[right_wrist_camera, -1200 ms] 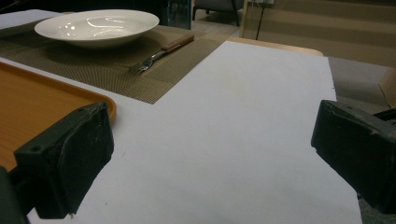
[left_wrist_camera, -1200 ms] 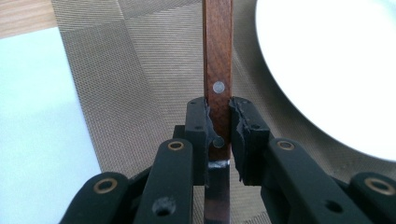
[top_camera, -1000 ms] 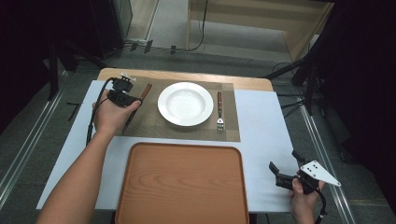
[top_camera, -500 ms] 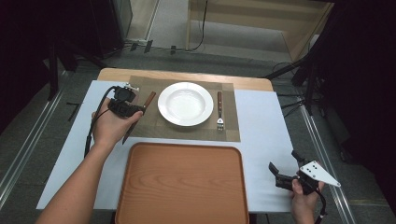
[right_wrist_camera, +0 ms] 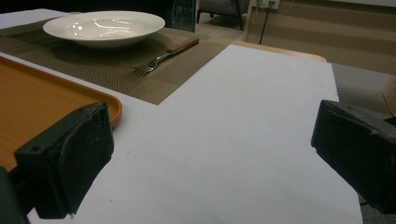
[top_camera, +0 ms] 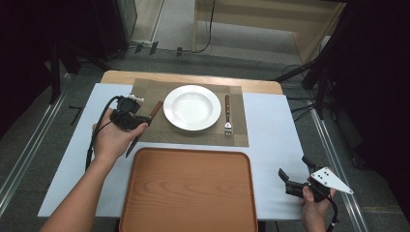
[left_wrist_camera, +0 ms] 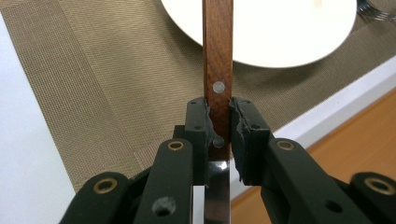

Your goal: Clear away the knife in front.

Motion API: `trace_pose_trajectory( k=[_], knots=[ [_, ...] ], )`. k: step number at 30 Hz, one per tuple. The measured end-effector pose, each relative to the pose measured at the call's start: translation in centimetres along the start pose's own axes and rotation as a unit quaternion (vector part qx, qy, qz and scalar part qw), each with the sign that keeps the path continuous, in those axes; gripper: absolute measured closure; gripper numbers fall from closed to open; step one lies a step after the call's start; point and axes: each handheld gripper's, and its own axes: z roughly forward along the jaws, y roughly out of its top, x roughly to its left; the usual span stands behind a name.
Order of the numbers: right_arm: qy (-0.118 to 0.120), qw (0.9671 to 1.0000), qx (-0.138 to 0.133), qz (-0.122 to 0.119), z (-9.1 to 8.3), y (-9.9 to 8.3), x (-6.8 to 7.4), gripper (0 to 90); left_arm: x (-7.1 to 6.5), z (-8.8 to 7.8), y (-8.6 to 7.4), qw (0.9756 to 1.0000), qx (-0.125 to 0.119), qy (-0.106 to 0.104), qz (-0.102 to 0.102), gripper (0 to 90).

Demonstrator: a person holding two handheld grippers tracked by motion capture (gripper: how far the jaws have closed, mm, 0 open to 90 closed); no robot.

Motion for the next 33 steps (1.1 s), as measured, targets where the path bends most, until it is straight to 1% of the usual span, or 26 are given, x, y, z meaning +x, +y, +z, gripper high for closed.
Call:
trace_pose_trajectory(
  k=[5,8,13,15,18,20,25,28,31,33],
  knots=[
    [0.001,1.0,-0.002,0.002,-0.1,0.0,0.0,0.0,-0.7,-0.6,-0.9,0.9999,0.003,-0.009,0.006,76.3],
    [0.001,1.0,-0.003,0.003,-0.1,0.0,-0.1,0.0,-1.1,-1.0,-1.4,0.9998,0.0,-0.017,0.005,76.3],
    [0.002,1.0,-0.003,0.001,-0.1,0.0,0.0,0.0,-2.2,-1.6,-2.2,0.9996,-0.003,-0.028,0.007,76.2],
    [0.004,1.0,-0.006,0.0,-0.1,0.0,-0.1,0.0,-2.6,-1.7,-2.5,0.9996,-0.003,-0.025,0.009,76.3],
    [0.01,0.9999,-0.012,0.006,-0.3,0.0,-0.2,0.0,-3.1,-1.9,-2.8,0.9994,-0.001,-0.033,0.009,76.2],
    [0.012,0.9998,-0.013,0.006,-0.3,0.0,-0.2,0.0,-3.5,-2.1,-3.1,0.9993,-0.002,-0.034,0.012,76.2],
    [0.014,0.9998,-0.013,0.005,-0.3,0.0,-0.2,0.0,-4.5,-2.5,-3.7,0.9991,-0.004,-0.041,0.013,76.2],
    [0.015,0.9998,-0.014,0.007,-0.3,0.0,-0.2,0.0,-4.9,-2.7,-4.3,0.9989,-0.007,-0.045,0.007,76.2],
    [0.015,0.9998,-0.014,0.007,-0.3,0.0,-0.2,0.0,-5.3,-2.8,-4.8,0.9989,-0.006,-0.047,0.002,76.2],
    [0.016,0.9997,-0.014,0.006,-0.3,0.0,-0.2,0.0,-5.5,-2.9,-5.3,0.9986,-0.005,-0.053,-0.001,76.2]
  ],
)
